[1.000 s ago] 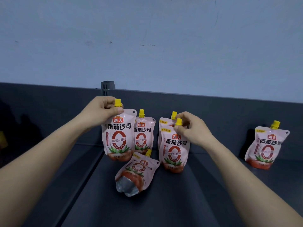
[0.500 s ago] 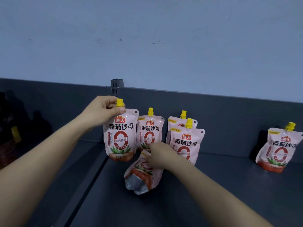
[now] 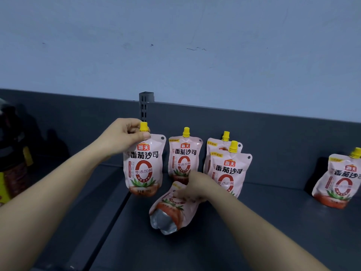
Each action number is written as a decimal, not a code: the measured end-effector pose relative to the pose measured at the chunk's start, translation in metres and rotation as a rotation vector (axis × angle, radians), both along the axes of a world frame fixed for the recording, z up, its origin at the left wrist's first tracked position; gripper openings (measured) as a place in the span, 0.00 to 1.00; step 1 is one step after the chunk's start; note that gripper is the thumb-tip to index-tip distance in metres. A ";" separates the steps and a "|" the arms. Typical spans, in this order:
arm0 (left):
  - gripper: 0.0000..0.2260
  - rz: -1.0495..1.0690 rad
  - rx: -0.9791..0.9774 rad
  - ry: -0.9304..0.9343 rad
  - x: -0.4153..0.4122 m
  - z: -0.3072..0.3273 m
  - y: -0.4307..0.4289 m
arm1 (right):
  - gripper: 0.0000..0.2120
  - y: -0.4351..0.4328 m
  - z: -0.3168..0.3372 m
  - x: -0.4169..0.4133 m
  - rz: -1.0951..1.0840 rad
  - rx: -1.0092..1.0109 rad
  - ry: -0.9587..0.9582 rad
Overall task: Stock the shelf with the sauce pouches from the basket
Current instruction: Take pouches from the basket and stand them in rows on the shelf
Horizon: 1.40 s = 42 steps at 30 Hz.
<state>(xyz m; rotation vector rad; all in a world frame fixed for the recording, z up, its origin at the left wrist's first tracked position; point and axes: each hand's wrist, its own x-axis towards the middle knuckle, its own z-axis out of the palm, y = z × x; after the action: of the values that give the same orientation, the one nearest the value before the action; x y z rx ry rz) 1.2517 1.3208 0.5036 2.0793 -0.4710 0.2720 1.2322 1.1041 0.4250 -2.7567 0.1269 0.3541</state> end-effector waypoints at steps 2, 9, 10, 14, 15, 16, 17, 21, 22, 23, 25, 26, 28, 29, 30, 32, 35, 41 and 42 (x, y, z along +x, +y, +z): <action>0.04 -0.003 0.002 0.001 0.000 0.000 0.001 | 0.22 0.000 -0.003 0.002 -0.014 0.011 -0.066; 0.04 -0.011 0.012 -0.003 -0.003 -0.002 0.008 | 0.11 0.007 0.018 0.007 -0.048 0.099 -0.391; 0.04 -0.010 0.013 -0.005 -0.004 -0.002 0.009 | 0.12 0.008 0.028 0.005 -0.020 0.094 -0.434; 0.04 -0.008 0.007 0.000 -0.007 -0.001 0.014 | 0.09 0.014 0.063 -0.002 0.082 0.053 -0.576; 0.04 -0.007 0.005 0.001 -0.007 0.000 0.014 | 0.07 0.016 0.067 -0.002 0.093 0.040 -0.601; 0.04 -0.006 0.005 -0.001 -0.008 0.000 0.015 | 0.07 0.016 0.068 -0.002 0.099 0.025 -0.623; 0.05 -0.004 0.007 -0.004 -0.008 0.000 0.016 | 0.07 0.016 0.069 -0.001 0.101 0.014 -0.639; 0.06 -0.009 0.018 -0.008 -0.010 0.002 0.018 | 0.07 0.014 0.065 0.000 0.102 -0.025 -0.686; 0.06 -0.012 0.021 -0.008 -0.010 0.002 0.017 | 0.07 0.013 0.063 0.001 0.104 -0.033 -0.694; 0.06 -0.014 0.025 -0.008 -0.010 0.002 0.017 | 0.06 0.012 0.062 0.001 0.104 -0.040 -0.700; 0.06 -0.021 0.028 -0.005 -0.009 0.002 0.016 | 0.07 0.010 0.061 0.001 0.101 -0.043 -0.713; 0.06 -0.026 0.029 -0.002 -0.009 0.001 0.016 | 0.07 0.009 0.062 0.001 0.099 -0.044 -0.717; 0.06 -0.037 0.028 0.001 -0.008 0.001 0.014 | 0.07 0.008 0.062 0.001 0.096 -0.050 -0.721; 0.05 -0.041 0.026 0.003 -0.008 0.001 0.014 | 0.07 0.007 0.062 0.001 0.096 -0.056 -0.722; 0.05 -0.043 0.023 0.003 -0.008 0.000 0.013 | 0.07 0.007 0.062 0.001 0.098 -0.066 -0.725; 0.04 -0.047 0.022 0.000 -0.008 -0.001 0.012 | 0.07 0.007 0.062 0.001 0.097 -0.082 -0.734; 0.04 -0.059 0.027 -0.005 -0.008 -0.001 0.010 | 0.07 0.006 0.063 0.000 0.091 -0.077 -0.737; 0.03 -0.091 0.027 -0.014 -0.012 -0.001 0.004 | 0.13 0.004 0.063 -0.003 0.089 -0.011 -0.742; 0.03 -0.097 0.023 -0.015 -0.013 -0.001 0.002 | 0.15 0.003 0.063 -0.004 0.090 0.010 -0.744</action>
<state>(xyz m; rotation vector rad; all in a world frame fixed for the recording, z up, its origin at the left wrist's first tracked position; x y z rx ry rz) 1.2391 1.3229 0.5026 2.0714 -0.5851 0.2264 1.2281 1.1071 0.4877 -2.6930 -0.1884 -0.6481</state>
